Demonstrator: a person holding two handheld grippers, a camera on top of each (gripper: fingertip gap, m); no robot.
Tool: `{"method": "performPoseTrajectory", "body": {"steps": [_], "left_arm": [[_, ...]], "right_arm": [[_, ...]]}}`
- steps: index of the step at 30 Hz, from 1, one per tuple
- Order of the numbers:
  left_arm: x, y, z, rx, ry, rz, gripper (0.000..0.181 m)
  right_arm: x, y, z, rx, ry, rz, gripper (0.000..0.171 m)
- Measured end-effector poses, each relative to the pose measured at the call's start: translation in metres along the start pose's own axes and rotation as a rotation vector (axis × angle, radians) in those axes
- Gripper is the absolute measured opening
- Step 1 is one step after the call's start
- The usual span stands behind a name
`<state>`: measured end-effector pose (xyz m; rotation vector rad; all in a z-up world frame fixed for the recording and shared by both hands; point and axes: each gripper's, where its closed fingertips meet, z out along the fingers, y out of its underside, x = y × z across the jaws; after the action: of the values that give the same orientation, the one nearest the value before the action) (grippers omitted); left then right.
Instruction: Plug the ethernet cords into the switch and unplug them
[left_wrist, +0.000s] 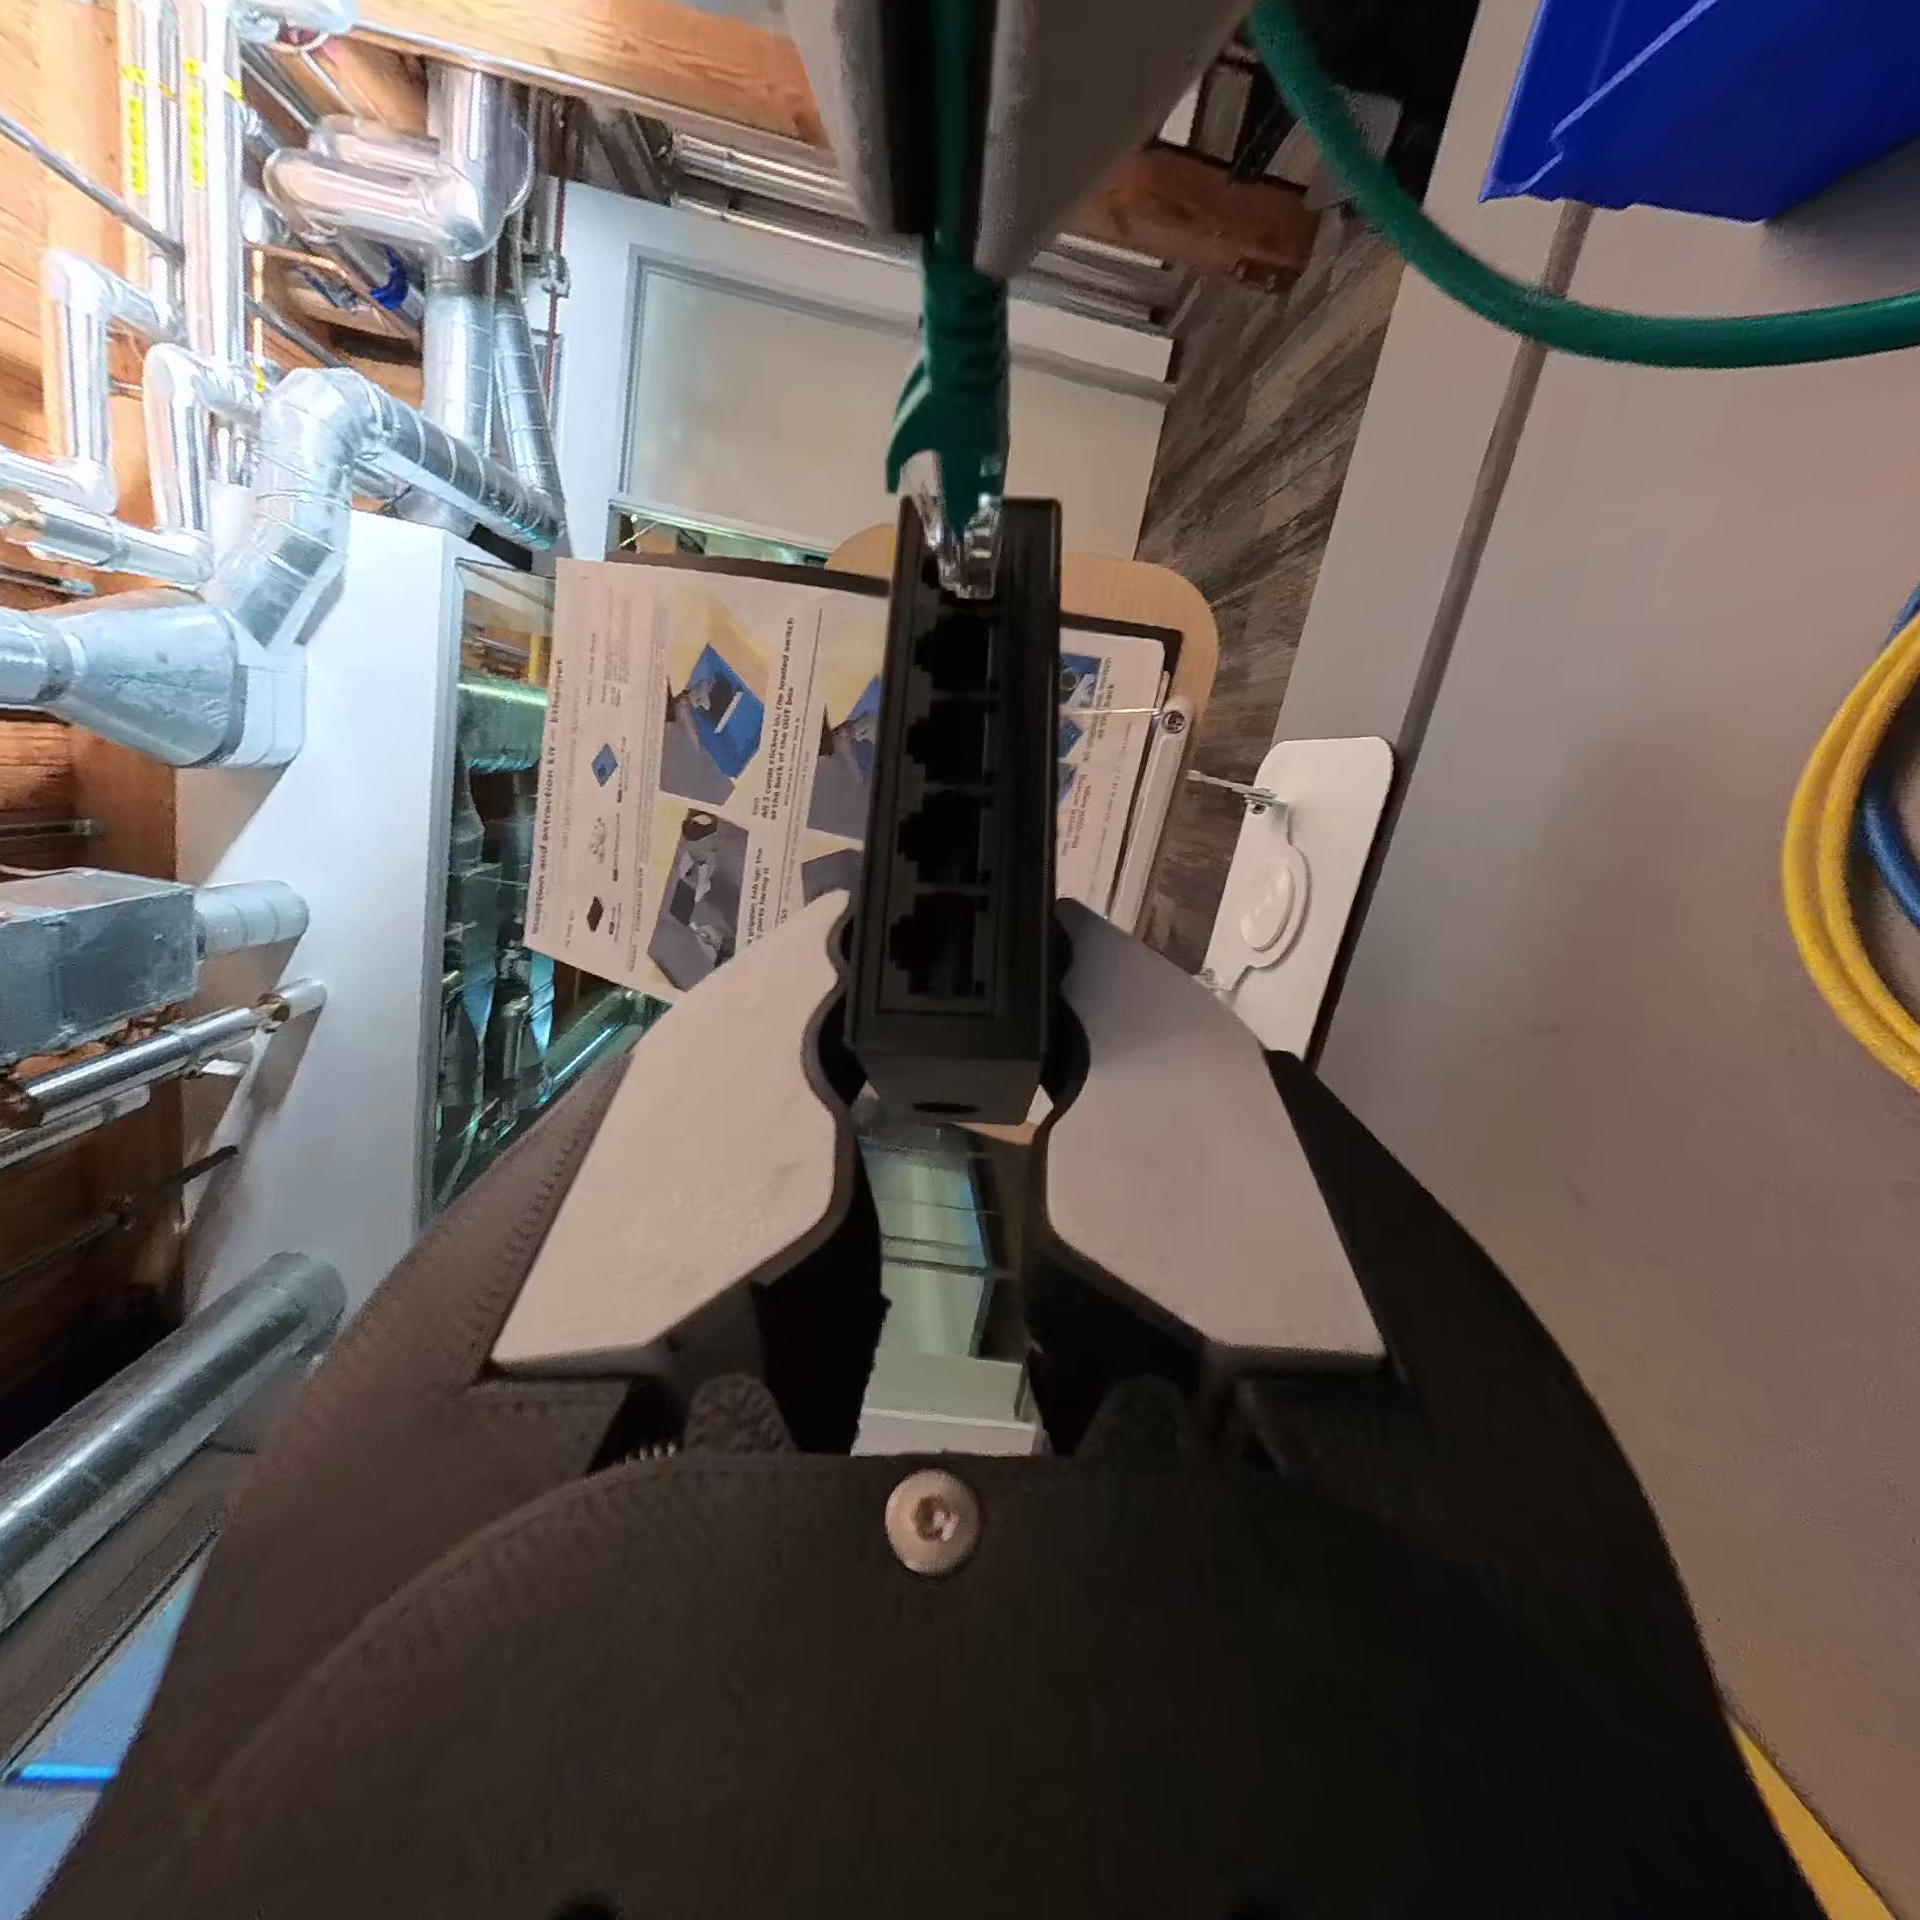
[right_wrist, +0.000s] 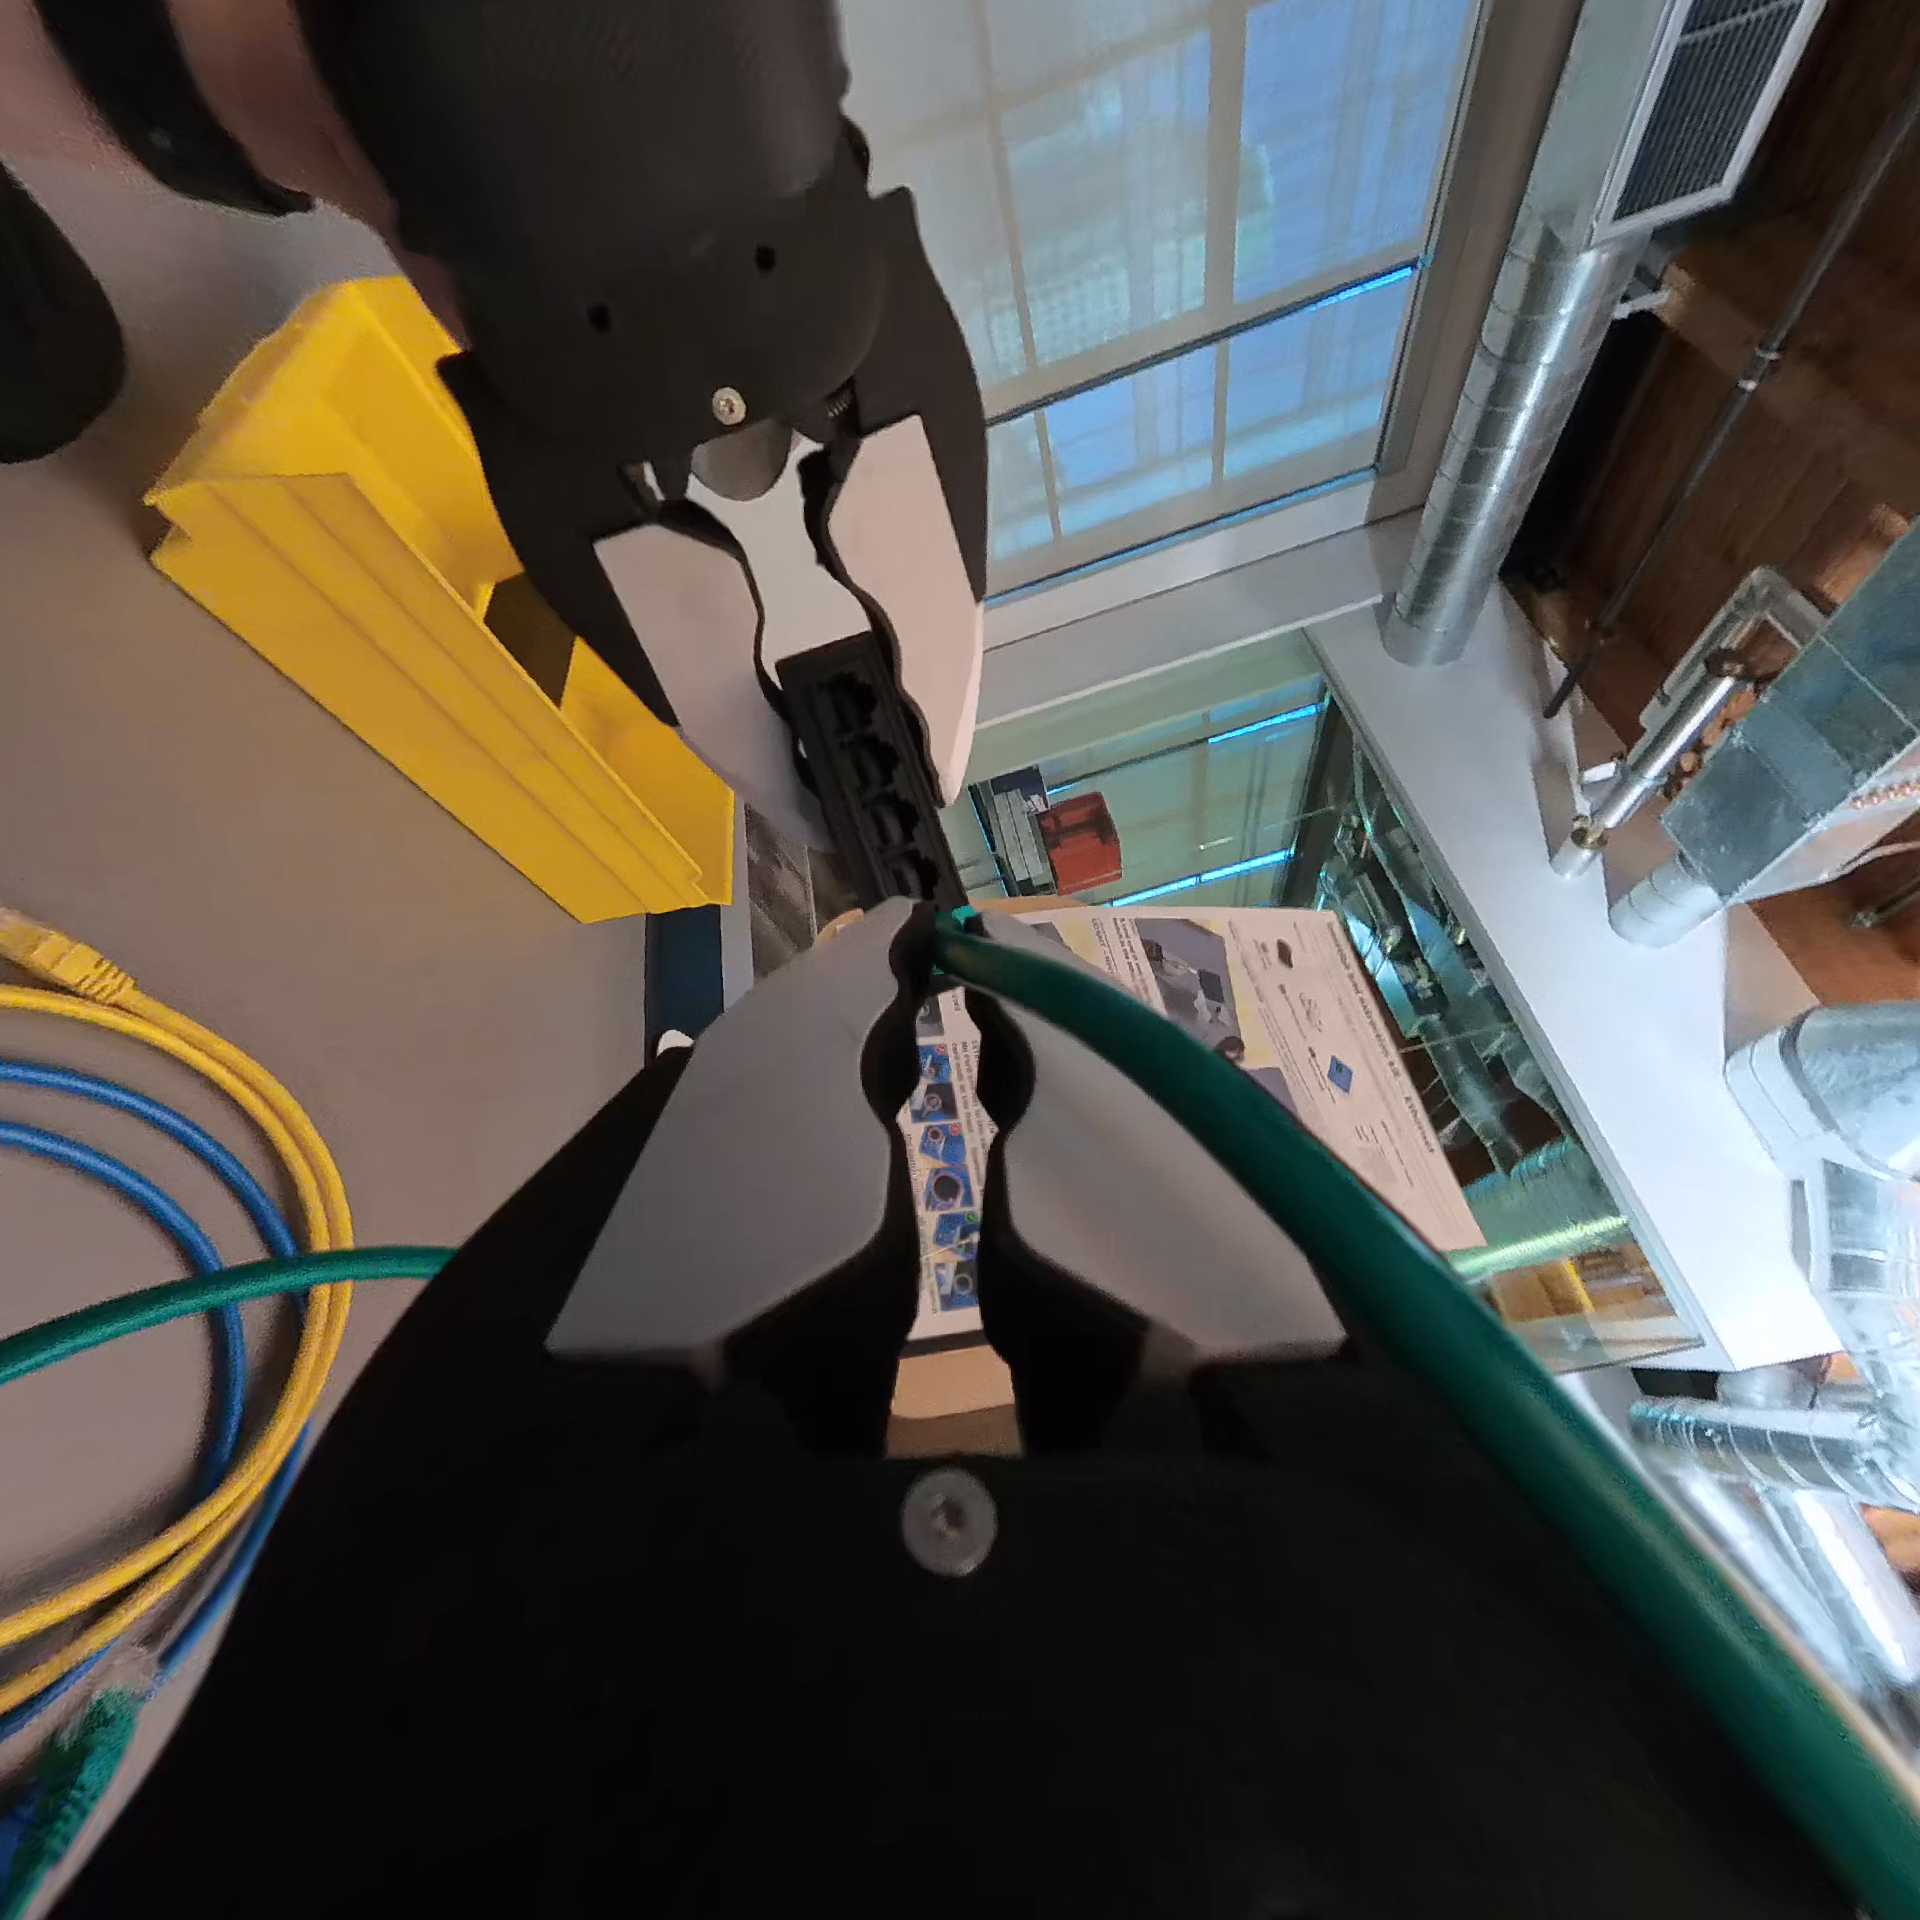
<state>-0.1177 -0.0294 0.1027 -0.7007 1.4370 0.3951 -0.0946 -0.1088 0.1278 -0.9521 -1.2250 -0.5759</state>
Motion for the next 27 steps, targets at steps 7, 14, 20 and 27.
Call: {"method": "performPoseTrajectory", "body": {"steps": [7,14,20,27], "left_arm": [[0.006,-0.017,-0.005,0.065,0.025,0.027,0.028],[0.005,-0.018,-0.003,0.08,0.033,-0.029,0.028],[-0.001,0.024,0.005,-0.052,0.027,-0.1,0.028],[0.007,0.018,-0.001,0.023,0.1,-0.119,0.029]], "right_arm": [[0.0,0.014,-0.005,-0.04,-0.015,-0.061,0.006],[0.009,0.012,-0.011,0.016,-0.025,0.118,0.004],[0.003,0.012,-0.003,0.081,-0.086,0.27,0.005],[-0.005,0.016,0.001,0.059,-0.084,0.189,0.004]]}}
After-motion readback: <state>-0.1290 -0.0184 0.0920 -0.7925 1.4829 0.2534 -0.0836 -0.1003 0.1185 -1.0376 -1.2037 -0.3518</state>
